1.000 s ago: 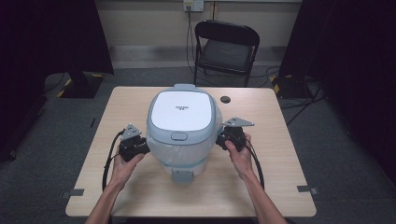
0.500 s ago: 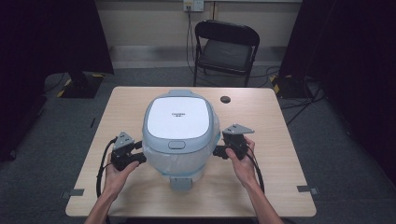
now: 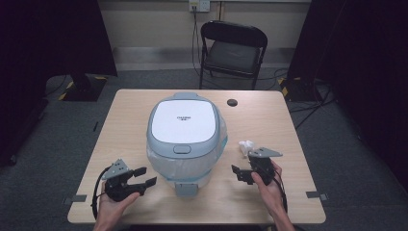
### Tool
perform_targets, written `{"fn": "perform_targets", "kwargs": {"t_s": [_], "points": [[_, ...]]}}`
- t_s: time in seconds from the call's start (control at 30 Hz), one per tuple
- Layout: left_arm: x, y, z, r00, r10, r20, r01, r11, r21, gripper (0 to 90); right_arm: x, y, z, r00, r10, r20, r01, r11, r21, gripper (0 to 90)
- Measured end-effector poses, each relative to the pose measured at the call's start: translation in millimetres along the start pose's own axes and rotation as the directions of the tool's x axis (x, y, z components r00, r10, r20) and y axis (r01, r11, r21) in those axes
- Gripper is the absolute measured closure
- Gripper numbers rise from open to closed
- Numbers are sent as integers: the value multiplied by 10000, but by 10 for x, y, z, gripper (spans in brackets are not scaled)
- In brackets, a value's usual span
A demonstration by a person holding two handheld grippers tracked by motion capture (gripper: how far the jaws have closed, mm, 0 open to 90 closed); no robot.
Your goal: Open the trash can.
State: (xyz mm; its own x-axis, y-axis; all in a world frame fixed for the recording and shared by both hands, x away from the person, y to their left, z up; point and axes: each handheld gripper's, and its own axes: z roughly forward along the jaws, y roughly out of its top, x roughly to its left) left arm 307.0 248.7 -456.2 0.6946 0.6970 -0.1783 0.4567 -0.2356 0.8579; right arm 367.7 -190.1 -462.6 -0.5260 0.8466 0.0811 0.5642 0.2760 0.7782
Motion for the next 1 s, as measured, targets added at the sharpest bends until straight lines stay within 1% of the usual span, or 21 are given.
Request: {"fn": "perform_targets", "kwargs": {"t_s": [0.03, 0.07, 0.1, 0.17, 0.2, 0.23, 0.3, 0.33, 0.37, 0.4, 0.43, 0.47, 0.6, 0.7, 0.77, 0.8, 0.83, 0.87, 0.93, 0.97, 1.0], "points": [[-62, -7, 0, 9996, 147, 261, -145, 9999, -71, 451, -33, -48, -20, 10000, 11, 51, -11, 10000, 70, 189], [-101, -11, 2, 9984, 160, 536, -151, 9997, -181, 526, -76, -96, -35, 9999, 4, 140, -8, 9996, 276, 189], [-158, -9, 24, 9952, 200, 960, -181, 9996, -208, 574, -101, -121, -40, 9998, 69, 209, -76, 9994, 340, 189], [-259, -7, 63, 9914, 429, 1234, -411, 9990, -178, 693, -167, -181, -63, 9992, 30, 404, -48, 9990, 439, 189], [-300, -10, 94, 9874, 437, 1522, -408, 9989, -221, 749, -188, -205, -67, 9987, 10, 510, -35, 9988, 494, 189], [-331, -13, 120, 9857, 513, 1606, -486, 9986, -207, 792, -209, -227, -69, 9986, 59, 529, -85, 9987, 500, 189], [-411, -19, 220, 9797, 681, 1885, -693, 9976, -2, 846, -238, -260, -64, 9983, 101, 567, -131, 9986, 520, 189], [-453, -23, 276, 9774, 676, 2004, -692, 9976, 10, 879, -249, -275, -62, 9981, 143, 604, -176, 9984, 546, 189], [-498, -21, 333, 9751, 668, 2117, -715, 9973, 149, 900, -263, -289, -57, 9981, 135, 593, -168, 9983, 559, 189], [-550, -17, 380, 9748, 821, 2075, -879, 9960, 188, 900, -269, -304, -54, 9980, 163, 605, -201, 9978, 627, 189], [-586, -10, 424, 9729, 948, 2109, -1016, 9946, 220, 900, -277, -318, -47, 9978, 119, 658, -163, 9977, 660, 189], [-611, -3, 465, 9706, 904, 2229, -968, 9951, 179, 900, -282, -332, -41, 9975, 64, 703, -116, 9972, 737, 188], [-637, 38, 573, 9720, 1195, 2023, -1247, 9921, 133, 900, -309, -391, -10, 9960, -67, 896, -21, 9952, 981, 187], [-657, 44, 638, 9737, 1246, 1910, -1298, 9914, 149, 900, -290, -415, -6, 9945, -289, 1010, 197, 9956, 912, 181], [-672, 49, 694, 9722, 1701, 1609, -1769, 9838, 286, 900, -286, -436, -6, 9941, -336, 1034, 257, 9967, 768, 178], [-678, 33, 735, 9722, 1716, 1594, -1801, 9828, 400, 900, -285, -447, -7, 9944, -308, 1011, 239, 9973, 690, 179], [-689, 20, 756, 9698, 1917, 1507, -2014, 9781, 521, 900, -287, -457, -8, 9940, -347, 1039, 284, 9977, 616, 179], [-700, 0, 780, 9667, 2175, 1345, -2280, 9713, 683, 900, -286, -458, -8, 9939, -359, 1045, 296, 9977, 611, 179], [-663, -19, 785, 9725, 2041, 1123, -2105, 9764, 491, 900, -286, -458, -8, 9939, -357, 1046, 294, 9977, 611, 179], [-647, -22, 780, 9713, 2227, 837, -2271, 9727, 473, 900, -286, -458, -8, 9939, -359, 1047, 296, 9977, 608, 179], [-633, -26, 777, 9716, 2256, 710, -2292, 9723, 468, 900, -285, -458, -9, 9939, -352, 1044, 289, 9977, 614, 179]]}}
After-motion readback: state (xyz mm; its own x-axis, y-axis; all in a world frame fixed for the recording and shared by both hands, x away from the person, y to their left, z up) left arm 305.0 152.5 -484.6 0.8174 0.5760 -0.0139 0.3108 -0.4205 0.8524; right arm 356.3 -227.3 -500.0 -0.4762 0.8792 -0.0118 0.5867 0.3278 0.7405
